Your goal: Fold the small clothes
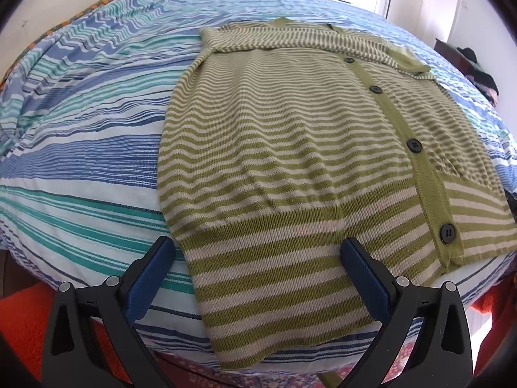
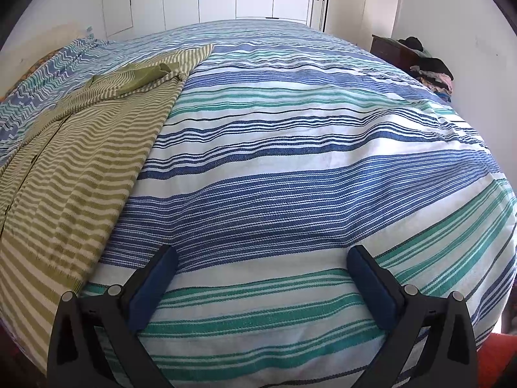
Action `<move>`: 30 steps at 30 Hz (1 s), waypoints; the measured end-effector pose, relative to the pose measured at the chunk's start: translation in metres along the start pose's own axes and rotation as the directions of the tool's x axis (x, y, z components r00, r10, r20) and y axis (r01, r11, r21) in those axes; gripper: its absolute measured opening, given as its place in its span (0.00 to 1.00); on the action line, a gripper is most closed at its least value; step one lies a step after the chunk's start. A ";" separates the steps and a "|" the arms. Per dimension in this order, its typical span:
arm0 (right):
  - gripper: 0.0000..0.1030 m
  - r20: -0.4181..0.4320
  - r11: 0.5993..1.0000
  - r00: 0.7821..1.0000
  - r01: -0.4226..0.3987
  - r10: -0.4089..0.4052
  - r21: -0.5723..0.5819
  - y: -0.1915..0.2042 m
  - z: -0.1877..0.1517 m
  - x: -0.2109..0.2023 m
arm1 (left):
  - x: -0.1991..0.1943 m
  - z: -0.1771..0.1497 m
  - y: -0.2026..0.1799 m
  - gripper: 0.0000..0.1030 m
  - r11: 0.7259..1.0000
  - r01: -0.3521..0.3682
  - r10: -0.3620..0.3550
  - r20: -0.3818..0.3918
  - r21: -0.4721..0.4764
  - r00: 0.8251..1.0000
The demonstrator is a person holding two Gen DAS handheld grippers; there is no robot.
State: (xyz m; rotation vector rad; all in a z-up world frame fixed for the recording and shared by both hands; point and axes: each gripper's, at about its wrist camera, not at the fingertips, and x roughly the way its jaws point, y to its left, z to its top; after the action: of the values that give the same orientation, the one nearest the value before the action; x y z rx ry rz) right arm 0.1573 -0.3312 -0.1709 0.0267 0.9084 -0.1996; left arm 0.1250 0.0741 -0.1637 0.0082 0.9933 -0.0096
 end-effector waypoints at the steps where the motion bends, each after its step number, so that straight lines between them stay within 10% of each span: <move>1: 1.00 -0.001 1.000 1.000 0.000 0.000 0.001 0.000 0.000 0.000 | -0.003 0.000 0.000 0.99 1.000 0.001 -0.001 0.008 0.004 1.000; 12: 1.00 0.008 1.000 1.000 -0.006 0.006 0.000 -0.001 -0.002 0.000 | -0.013 0.008 0.033 0.99 0.994 -0.029 0.033 0.036 -0.107 0.999; 30: 1.00 0.010 1.000 1.000 0.006 -0.006 -0.009 0.001 -0.002 0.000 | -0.003 0.005 0.024 0.99 0.989 -0.145 0.145 0.007 -0.033 0.989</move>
State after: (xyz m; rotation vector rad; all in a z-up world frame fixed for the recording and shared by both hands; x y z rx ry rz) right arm 0.1557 -0.3304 -0.1725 0.0144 0.9000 -0.2010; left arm 0.1277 0.0981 -0.1580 0.0506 0.9812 0.1400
